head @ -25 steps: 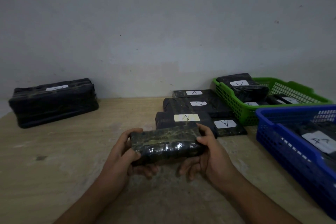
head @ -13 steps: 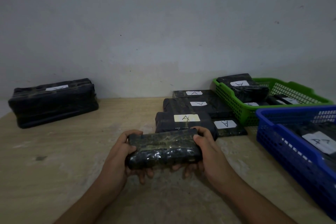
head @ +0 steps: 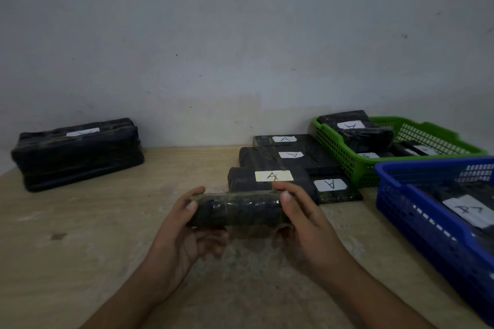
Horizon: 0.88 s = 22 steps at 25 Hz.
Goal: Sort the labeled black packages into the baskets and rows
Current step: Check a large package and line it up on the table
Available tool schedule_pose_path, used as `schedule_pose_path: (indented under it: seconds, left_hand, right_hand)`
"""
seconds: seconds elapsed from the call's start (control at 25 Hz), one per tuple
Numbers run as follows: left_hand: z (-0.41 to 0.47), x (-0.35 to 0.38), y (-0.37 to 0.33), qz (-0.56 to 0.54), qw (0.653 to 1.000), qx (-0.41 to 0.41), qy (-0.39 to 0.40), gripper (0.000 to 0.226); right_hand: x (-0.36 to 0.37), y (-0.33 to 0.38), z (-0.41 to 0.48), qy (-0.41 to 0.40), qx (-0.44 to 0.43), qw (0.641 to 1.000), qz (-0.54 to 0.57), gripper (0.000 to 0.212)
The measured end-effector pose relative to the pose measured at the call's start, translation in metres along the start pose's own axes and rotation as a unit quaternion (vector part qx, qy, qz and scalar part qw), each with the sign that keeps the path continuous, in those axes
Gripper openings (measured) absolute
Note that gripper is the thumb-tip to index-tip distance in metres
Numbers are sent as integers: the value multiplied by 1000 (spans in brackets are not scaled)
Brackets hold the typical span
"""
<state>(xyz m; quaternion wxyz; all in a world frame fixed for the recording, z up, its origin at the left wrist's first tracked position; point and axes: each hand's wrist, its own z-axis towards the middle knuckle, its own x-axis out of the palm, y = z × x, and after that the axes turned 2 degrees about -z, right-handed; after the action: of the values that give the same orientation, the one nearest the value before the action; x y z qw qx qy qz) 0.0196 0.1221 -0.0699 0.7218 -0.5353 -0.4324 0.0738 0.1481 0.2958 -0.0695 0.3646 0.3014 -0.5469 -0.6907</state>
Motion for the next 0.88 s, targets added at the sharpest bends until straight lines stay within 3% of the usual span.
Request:
schedule_pose_path:
  seconds: [0.08, 0.2, 0.4, 0.56, 0.76, 0.88]
  left_hand:
    - [2, 0, 3, 11, 1000, 20, -15, 69]
    - [3, -1, 3, 48, 996, 59, -43, 19]
    - [4, -5, 3, 49, 996, 61, -52, 20]
    - [4, -6, 4, 46, 998, 38, -14, 75]
    - [9, -7, 7, 21, 996, 49, -65, 66]
    - [9, -8, 8, 47, 994, 67, -72, 86]
  right_hand:
    - [2, -1, 1, 10, 22, 1000, -4, 44]
    - [3, -9, 5, 49, 45, 992, 106, 39]
    - [5, -11, 1, 28, 21, 997, 67, 33]
    - [3, -4, -3, 1, -16, 998, 54, 33]
    - [5, -3, -11, 64, -50, 997, 19, 34]
    - [5, -2, -9, 52, -71, 996, 8, 34]
